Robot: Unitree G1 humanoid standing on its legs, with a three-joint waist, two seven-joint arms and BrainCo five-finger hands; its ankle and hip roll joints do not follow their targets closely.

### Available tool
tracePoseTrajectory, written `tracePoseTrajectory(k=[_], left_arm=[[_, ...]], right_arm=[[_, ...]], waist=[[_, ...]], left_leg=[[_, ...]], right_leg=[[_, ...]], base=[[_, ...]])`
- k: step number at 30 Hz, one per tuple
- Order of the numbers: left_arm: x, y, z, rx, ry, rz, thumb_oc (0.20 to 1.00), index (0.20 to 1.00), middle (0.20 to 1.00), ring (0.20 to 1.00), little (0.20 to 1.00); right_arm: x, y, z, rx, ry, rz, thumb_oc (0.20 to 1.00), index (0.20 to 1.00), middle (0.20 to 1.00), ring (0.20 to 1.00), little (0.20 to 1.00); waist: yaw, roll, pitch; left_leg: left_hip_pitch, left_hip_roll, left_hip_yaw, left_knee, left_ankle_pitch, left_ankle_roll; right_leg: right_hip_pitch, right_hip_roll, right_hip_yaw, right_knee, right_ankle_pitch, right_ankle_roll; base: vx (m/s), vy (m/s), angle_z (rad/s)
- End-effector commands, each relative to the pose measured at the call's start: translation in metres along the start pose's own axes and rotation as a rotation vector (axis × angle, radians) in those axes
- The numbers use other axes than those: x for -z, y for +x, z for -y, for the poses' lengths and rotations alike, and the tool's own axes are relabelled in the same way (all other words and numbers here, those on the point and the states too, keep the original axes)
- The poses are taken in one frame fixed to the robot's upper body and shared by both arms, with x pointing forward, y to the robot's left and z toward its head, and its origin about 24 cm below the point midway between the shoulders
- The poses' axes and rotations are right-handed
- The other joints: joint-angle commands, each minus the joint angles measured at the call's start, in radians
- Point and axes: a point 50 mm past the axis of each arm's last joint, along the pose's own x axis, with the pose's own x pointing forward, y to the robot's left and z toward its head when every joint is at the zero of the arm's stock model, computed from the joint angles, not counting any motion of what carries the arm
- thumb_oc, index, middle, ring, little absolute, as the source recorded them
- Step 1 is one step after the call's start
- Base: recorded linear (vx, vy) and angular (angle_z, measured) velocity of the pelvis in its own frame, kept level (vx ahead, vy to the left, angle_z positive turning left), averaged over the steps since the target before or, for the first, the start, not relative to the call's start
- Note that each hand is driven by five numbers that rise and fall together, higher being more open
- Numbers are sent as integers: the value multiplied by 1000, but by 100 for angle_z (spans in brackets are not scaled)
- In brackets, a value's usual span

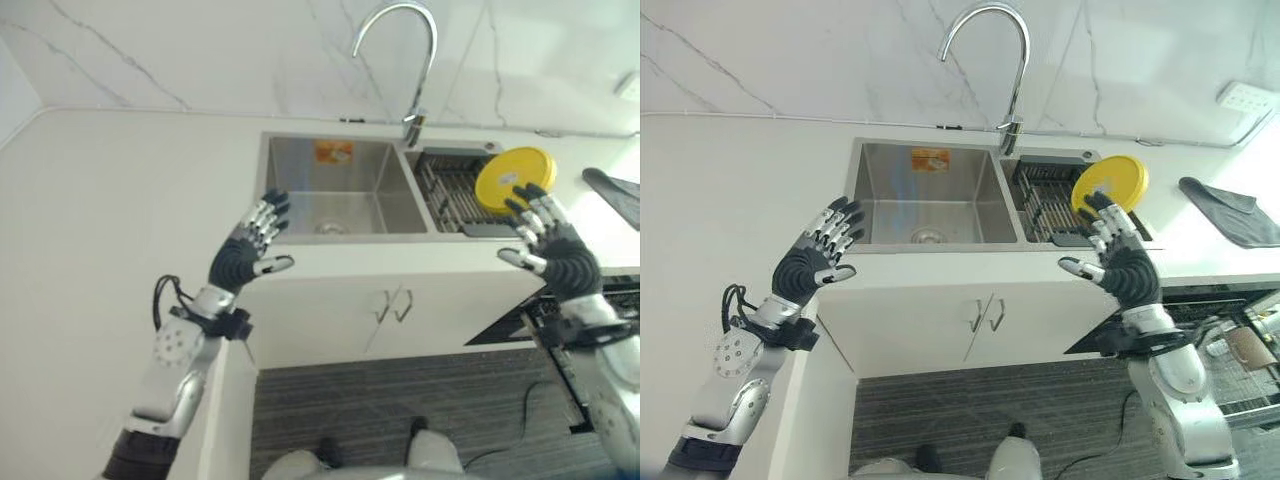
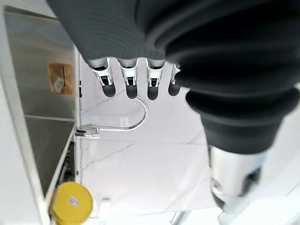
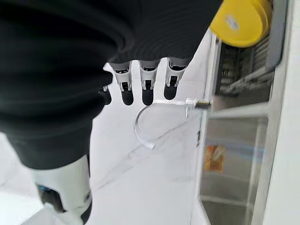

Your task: Place the dishes in the dishwasher.

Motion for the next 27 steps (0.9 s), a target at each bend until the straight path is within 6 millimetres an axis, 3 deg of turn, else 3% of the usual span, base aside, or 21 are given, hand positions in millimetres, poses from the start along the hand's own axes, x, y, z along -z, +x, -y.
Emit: tracePoseTrajectory(k=[1,2,4,9,13,15,16,21,23,24,26,27], left_arm=[[-33,9,17,84,58,165,1000,1000,1000,1000,1000],[-34,9,17,88,47,167,1000,1000,1000,1000,1000],[-34,9,17,86,47,166,1000,1000,1000,1000,1000],[-35,9,15,79,51,166,1000,1000,1000,1000,1000],[-35,8,12,35,57,171,1000,1000,1000,1000,1000],[-34,5,10,17,63,163,1000,1000,1000,1000,1000],[-33,3,10,9,67,156,1000,1000,1000,1000,1000],[-29,-3,10,-10,76,144,1000,1000,1000,1000,1000],[-28,-4,11,-10,79,147,1000,1000,1000,1000,1000],[-27,-6,12,-16,74,151,1000,1000,1000,1000,1000],[-26,-7,15,-13,72,151,1000,1000,1000,1000,1000],[-25,-7,15,-13,68,149,1000,1000,1000,1000,1000]], right_arm=[[-35,17,5,11,-69,180,1000,1000,1000,1000,1000],[-35,17,6,16,-75,180,1000,1000,1000,1000,1000],[-36,19,4,13,-74,185,1000,1000,1000,1000,1000],[-36,26,1,-4,-71,176,1000,1000,1000,1000,1000],[-39,31,0,-43,-63,169,1000,1000,1000,1000,1000],[-39,33,0,-70,-49,164,1000,1000,1000,1000,1000],[-39,34,-3,-92,-43,161,1000,1000,1000,1000,1000],[-40,35,-7,-143,-23,157,1000,1000,1000,1000,1000],[-41,36,-8,-149,-22,160,1000,1000,1000,1000,1000],[-40,37,-10,-165,-21,165,1000,1000,1000,1000,1000],[-40,36,-11,-167,-25,169,1000,1000,1000,1000,1000],[-40,36,-12,-162,-24,168,1000,1000,1000,1000,1000]], waist=[[-21,40,-2],[-14,39,-18],[-16,40,-22],[-22,51,-37],[-51,67,-54],[-59,75,-58],[-60,85,-59],[-57,95,-58],[-48,87,-53],[-37,75,-44],[-17,65,-29],[-7,66,-23]], left_leg=[[241,68,-92,-403,156,-142],[250,67,-109,-402,143,-142],[260,78,-108,-399,139,-150],[290,135,-81,-396,147,-176],[334,191,-41,-398,160,-202],[339,220,-23,-383,182,-217],[325,245,-22,-350,224,-232],[260,301,-28,-187,327,-263],[215,305,-43,-79,347,-266],[150,288,-60,45,337,-257],[72,236,-64,88,312,-236],[53,190,-65,49,280,-218]], right_leg=[[-16,63,-58,86,106,-31],[22,74,-69,51,76,-37],[23,75,-62,59,88,-31],[49,110,-75,33,22,-37],[58,176,-41,34,-38,-54],[70,216,-20,38,-61,-82],[83,248,-12,32,-77,-108],[122,315,0,0,-104,-171],[138,324,3,-11,-109,-192],[153,330,1,-21,-113,-211],[177,333,-3,-31,-117,-215],[182,334,-3,-31,-118,-207]], base=[[261,-258,26],[252,-285,51],[207,-274,44],[174,-251,11],[199,-407,-19],[137,-448,-46],[89,-348,-45],[56,-322,-18],[31,-258,-10],[47,-281,-14],[73,-208,-15],[119,-42,-13]])
